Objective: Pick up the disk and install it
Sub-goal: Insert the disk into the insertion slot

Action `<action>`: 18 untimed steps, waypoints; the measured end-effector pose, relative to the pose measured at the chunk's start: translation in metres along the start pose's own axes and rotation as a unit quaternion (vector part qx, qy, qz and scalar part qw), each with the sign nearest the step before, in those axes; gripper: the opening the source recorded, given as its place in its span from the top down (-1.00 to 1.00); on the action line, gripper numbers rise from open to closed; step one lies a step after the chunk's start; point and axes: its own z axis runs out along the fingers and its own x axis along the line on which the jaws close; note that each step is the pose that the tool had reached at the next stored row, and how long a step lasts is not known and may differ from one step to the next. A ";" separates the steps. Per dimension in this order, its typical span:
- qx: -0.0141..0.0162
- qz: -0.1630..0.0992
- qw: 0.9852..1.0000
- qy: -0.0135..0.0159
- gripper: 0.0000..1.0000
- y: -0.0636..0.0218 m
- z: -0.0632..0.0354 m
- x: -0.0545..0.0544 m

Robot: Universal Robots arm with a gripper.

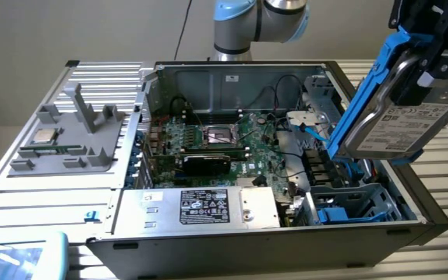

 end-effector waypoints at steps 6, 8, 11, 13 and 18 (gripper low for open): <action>0.004 0.006 1.000 -0.001 0.25 -0.0010 0.0108 0.013; 0.005 0.007 1.000 -0.001 0.25 -0.0012 0.0139 0.014; 0.005 0.007 1.000 0.000 0.25 -0.0013 0.0146 0.014; 0.005 0.006 1.000 0.000 0.25 -0.0013 0.0147 0.014; 0.005 0.007 1.000 0.000 0.25 -0.0015 0.0224 0.015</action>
